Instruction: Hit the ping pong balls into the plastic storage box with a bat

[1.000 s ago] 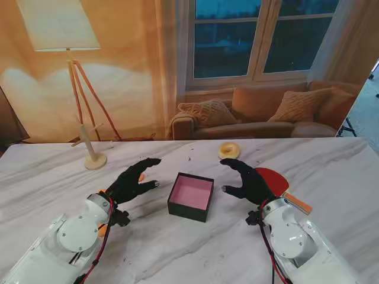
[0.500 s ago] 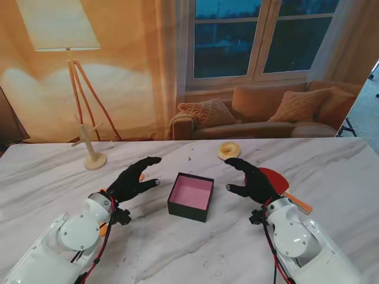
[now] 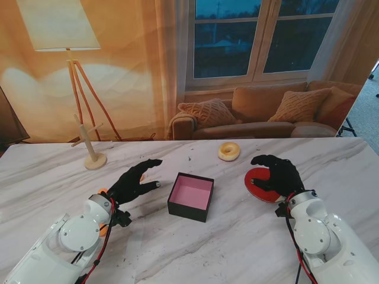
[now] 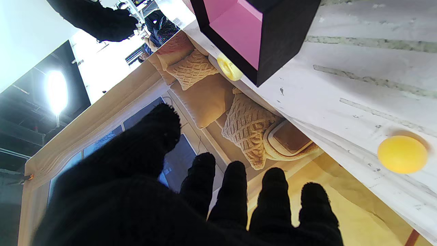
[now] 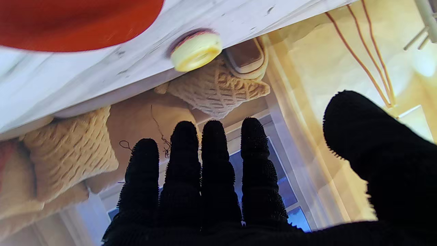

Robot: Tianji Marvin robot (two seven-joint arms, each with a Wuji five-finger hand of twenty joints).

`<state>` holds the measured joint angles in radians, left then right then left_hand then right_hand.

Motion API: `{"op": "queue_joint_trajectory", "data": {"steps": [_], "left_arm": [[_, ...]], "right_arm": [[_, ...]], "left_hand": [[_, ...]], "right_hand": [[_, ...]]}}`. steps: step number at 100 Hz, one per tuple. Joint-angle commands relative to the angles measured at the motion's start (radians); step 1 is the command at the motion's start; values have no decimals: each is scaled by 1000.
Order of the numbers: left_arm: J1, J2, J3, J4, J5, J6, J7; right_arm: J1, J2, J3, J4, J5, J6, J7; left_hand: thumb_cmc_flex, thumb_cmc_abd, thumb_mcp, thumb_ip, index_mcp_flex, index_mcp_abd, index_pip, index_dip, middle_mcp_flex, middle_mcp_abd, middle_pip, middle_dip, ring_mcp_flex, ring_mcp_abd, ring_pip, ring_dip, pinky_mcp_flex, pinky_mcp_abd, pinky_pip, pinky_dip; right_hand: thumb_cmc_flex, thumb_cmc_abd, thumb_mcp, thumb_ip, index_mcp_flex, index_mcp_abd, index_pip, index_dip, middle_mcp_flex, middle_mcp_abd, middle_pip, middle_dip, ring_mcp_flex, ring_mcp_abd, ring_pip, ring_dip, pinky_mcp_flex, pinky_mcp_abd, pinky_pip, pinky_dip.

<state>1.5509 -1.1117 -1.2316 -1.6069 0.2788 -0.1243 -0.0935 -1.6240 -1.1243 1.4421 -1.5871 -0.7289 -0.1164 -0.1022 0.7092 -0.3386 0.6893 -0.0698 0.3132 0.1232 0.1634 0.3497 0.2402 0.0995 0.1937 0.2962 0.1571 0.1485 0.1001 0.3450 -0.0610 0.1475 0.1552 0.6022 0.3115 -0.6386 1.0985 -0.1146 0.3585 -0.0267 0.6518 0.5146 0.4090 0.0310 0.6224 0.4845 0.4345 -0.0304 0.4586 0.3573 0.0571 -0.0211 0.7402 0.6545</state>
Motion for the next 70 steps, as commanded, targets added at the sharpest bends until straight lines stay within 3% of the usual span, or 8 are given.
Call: {"op": "queue_joint_trajectory", "data": {"steps": [1, 6, 34, 70], "left_arm": [[3, -2, 0, -2, 2, -3, -8], [2, -2, 2, -1, 8, -3, -8], [-4, -2, 12, 5, -3, 1, -13], [-9, -5, 20, 8, -15, 9, -8]], "right_arm": [[-5, 22, 25, -11, 16, -4, 24], [-11, 29, 44, -14, -22, -8, 36], [-44, 52, 109, -20, -103, -5, 126], [-33, 66, 97, 50, -172, 2, 142]], "left_hand": [[-27, -9, -20, 19, -21, -4, 1, 7, 4, -3, -8, -2, -41, -6, 1, 6, -29, -9, -2, 14], [-26, -6, -28, 21, -20, -6, 0, 8, 6, -3, -10, -1, -40, -6, -2, 6, -20, -7, -25, -11], [-41, 2, -48, 19, -18, -4, -2, 9, 8, 4, -15, -2, -41, -5, -5, 5, -21, 2, -30, -22], [-34, 9, -92, 17, -14, -5, -5, 12, 14, 1, -6, 17, -38, 34, 9, 24, -22, 13, -26, -26]], "right_hand": [[-24, -33, -5, -13, 37, 13, 6, 16, 14, 9, 16, 29, 12, 12, 28, 26, -4, 7, 33, 27], [-28, -34, -5, -13, 47, 15, 5, 21, 25, 12, 24, 41, 21, 18, 47, 38, 1, 14, 51, 33], [-28, -41, -7, -14, 52, 11, -14, 21, 33, 13, 17, 51, 25, 23, 49, 44, -7, 21, 62, 27], [-35, -75, 13, -19, 12, 24, -38, 16, 8, 16, 17, 66, 31, 19, 76, 64, -4, 32, 70, 16]]}}
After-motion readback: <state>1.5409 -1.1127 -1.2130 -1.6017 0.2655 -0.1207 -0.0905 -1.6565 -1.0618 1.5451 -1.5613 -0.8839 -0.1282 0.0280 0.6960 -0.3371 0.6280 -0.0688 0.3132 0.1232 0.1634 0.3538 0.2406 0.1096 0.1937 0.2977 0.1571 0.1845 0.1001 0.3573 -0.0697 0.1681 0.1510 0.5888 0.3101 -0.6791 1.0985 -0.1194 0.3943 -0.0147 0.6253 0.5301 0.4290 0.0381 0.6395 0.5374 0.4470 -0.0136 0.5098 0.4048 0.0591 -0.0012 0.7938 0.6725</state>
